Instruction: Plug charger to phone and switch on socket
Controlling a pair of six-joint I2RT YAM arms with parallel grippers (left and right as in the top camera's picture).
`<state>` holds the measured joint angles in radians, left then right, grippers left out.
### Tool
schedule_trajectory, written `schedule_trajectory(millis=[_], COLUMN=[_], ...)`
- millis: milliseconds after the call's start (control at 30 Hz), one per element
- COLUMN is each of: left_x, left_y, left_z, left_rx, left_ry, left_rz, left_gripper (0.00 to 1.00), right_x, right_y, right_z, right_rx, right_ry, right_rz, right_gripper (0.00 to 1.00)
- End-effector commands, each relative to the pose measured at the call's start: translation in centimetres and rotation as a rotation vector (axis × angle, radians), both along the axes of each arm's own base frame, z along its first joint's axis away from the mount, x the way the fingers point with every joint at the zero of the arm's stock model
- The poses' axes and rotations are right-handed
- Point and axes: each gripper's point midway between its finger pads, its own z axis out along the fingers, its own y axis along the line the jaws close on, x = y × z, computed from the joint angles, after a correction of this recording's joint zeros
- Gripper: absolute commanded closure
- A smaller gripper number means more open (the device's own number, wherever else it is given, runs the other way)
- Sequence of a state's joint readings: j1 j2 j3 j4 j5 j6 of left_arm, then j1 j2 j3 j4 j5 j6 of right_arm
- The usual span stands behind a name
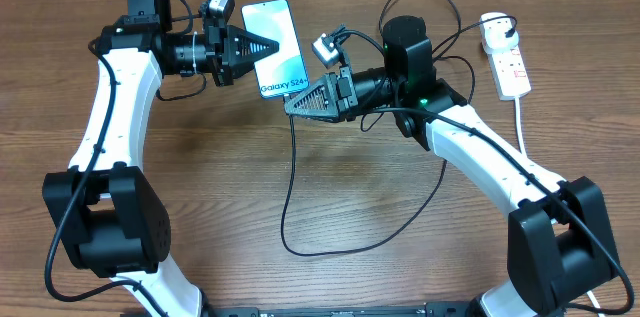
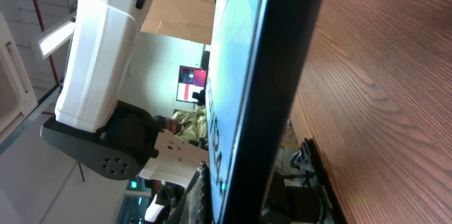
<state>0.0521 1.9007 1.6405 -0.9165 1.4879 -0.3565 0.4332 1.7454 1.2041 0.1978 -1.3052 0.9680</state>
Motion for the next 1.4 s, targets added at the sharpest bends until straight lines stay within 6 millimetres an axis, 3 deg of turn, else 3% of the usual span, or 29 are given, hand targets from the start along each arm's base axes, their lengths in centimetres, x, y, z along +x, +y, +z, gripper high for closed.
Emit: schedule_trajectory(millis=[0, 867, 967, 1033, 1133, 1200, 1333, 1367], left_x=[-1.2, -0.9, -0.8, -0.6, -0.4, -0.2, 0.7, 0.9], left_y=[-1.5, -1.3, -1.3, -1.2, -1.2, -0.9, 0.3, 0.7], left_z=[1.8, 1.3, 1.2, 0.7, 0.4, 0.1, -0.7, -1.0], left_rx=[-0.075, -0.043, -0.032, -0.006, 0.015, 0.030, 0.081, 0.099], left_ry=[-0.027, -0.041, -0.041, -0.040, -0.040, -0.040, -0.042, -0.040], left_rz=[-0.067, -0.053, -0.047, -0.036, -0.027, -0.014, 0.034, 0.050], left_gripper=[0.96, 0.96, 0.96, 0.96, 0.96, 0.95, 0.96, 0.96], right_x=[2.5, 2.4, 2.4, 2.3, 2.3, 2.2, 2.2, 2.2], right_y=[-0.8, -0.8, -0.8, -0.8, -0.9, -0.9, -0.9, -0.9], right_z=[1.1, 0.9, 0.9, 1.0, 0.9, 0.7, 0.7, 0.7], right_rx=[-0.005, -0.011, -0.011, -0.009, -0.012, -0.017, -0.018, -0.017], right_ry=[-0.051, -0.038, -0.037, -0.037, -0.030, -0.021, -0.019, -0.018], right_rz=[-0.126, -0.125, -0.125, -0.118, -0.119, -0.118, -0.117, -0.114], right_gripper=[0.96, 0.94, 0.84, 0.69, 0.62, 0.51, 0.44, 0.38])
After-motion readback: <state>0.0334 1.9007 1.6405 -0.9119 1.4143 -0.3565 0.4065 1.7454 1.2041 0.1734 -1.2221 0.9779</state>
